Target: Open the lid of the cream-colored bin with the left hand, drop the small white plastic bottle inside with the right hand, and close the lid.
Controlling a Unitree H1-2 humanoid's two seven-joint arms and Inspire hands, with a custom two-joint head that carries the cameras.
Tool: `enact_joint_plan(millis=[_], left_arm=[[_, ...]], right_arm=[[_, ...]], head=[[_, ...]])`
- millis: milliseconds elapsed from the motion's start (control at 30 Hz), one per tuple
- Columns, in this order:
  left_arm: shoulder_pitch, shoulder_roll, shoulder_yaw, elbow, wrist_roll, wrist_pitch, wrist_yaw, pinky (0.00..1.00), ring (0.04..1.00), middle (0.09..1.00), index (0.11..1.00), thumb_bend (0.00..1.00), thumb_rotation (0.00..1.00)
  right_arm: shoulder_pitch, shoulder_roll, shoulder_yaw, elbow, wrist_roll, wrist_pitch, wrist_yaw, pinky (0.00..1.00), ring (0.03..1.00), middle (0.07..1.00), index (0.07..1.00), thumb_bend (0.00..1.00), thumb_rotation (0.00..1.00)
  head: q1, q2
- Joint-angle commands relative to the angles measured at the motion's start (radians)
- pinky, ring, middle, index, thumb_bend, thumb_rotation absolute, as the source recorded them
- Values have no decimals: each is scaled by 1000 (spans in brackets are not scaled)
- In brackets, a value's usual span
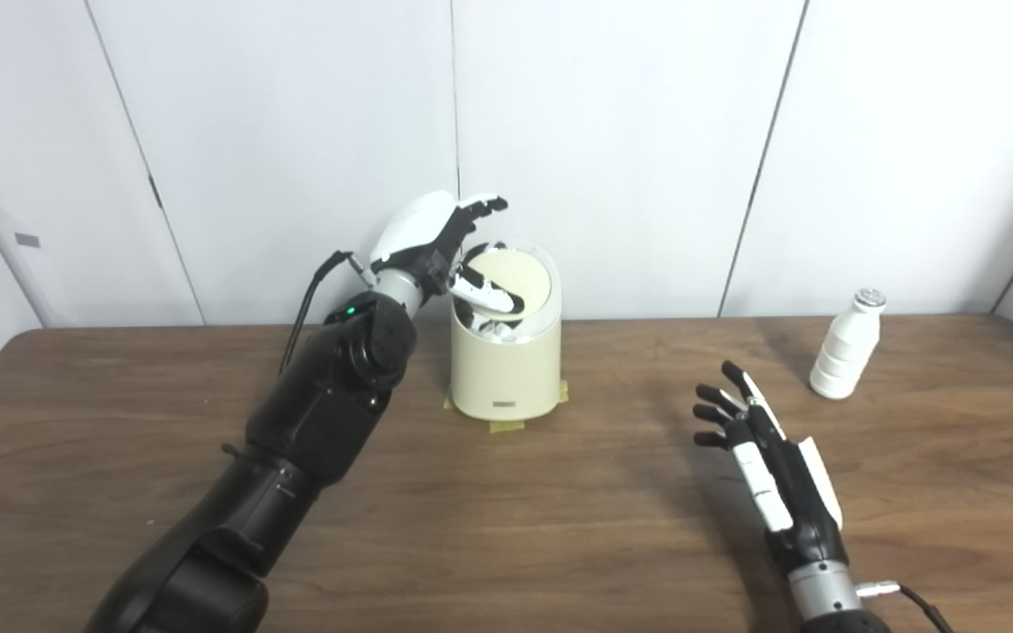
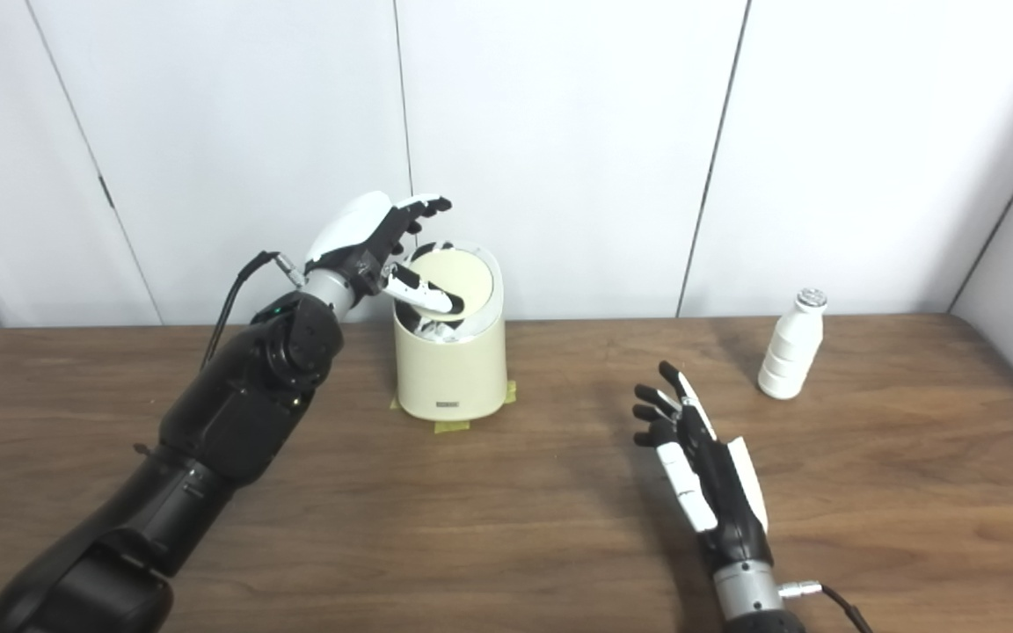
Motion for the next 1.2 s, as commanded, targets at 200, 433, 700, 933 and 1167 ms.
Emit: enact_joint_plan(millis=[200,433,700,933,1167], left_arm=[[-63,24,-19,-30,86,-12,10,724,838,887,897,881,0],[-52,25,-30,-29,113,-28,6,744,851,883,905,898,0],[-50,33,-60,-15,165,-26,7,753,851,904,904,915,0],[-43,39,-89,-4,205,-48,31,748,817,854,891,941,0],[-36,34,-67,-39,178,-33,-2,722,809,850,896,928,0]], right_arm=[[129,53,31,122,31,6,4,721,825,852,946,470,938],[129,54,26,123,47,3,12,731,824,850,947,485,925],[131,57,28,112,44,12,11,727,826,853,948,492,929],[133,56,26,107,47,11,12,724,820,849,946,471,924],[138,55,27,96,45,17,12,725,823,848,945,477,935]], head=[[2,4],[2,10],[-5,13],[-3,19],[-3,26]])
